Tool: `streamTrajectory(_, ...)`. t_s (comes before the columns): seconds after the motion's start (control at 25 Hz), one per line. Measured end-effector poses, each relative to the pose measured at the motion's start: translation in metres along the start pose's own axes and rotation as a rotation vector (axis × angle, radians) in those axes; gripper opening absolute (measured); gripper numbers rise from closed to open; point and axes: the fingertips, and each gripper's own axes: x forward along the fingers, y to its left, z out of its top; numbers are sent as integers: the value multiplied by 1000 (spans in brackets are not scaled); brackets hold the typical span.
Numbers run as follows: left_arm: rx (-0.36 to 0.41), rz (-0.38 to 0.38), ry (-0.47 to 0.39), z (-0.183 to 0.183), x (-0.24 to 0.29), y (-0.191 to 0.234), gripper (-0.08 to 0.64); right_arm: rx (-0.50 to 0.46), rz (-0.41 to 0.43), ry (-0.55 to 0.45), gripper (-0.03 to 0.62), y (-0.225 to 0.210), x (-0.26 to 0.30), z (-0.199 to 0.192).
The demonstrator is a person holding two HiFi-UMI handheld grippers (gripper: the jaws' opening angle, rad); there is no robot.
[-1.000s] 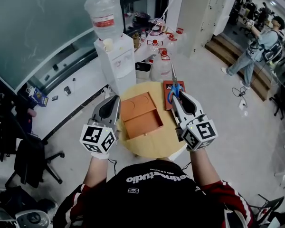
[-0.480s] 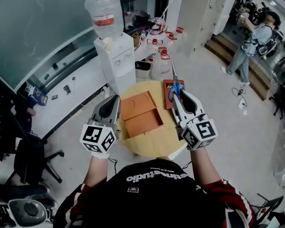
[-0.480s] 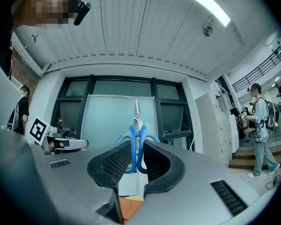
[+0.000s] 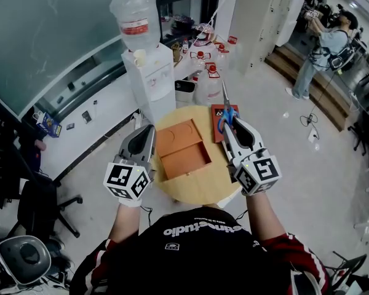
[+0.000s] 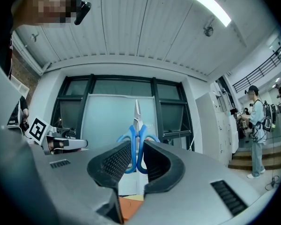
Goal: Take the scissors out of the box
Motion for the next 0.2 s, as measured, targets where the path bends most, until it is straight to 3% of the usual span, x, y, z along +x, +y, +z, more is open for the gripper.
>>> streamTrajectory(0.2,-1,9,-6,2,-3,1,17,2,-9,9,109,-2,-2,-3)
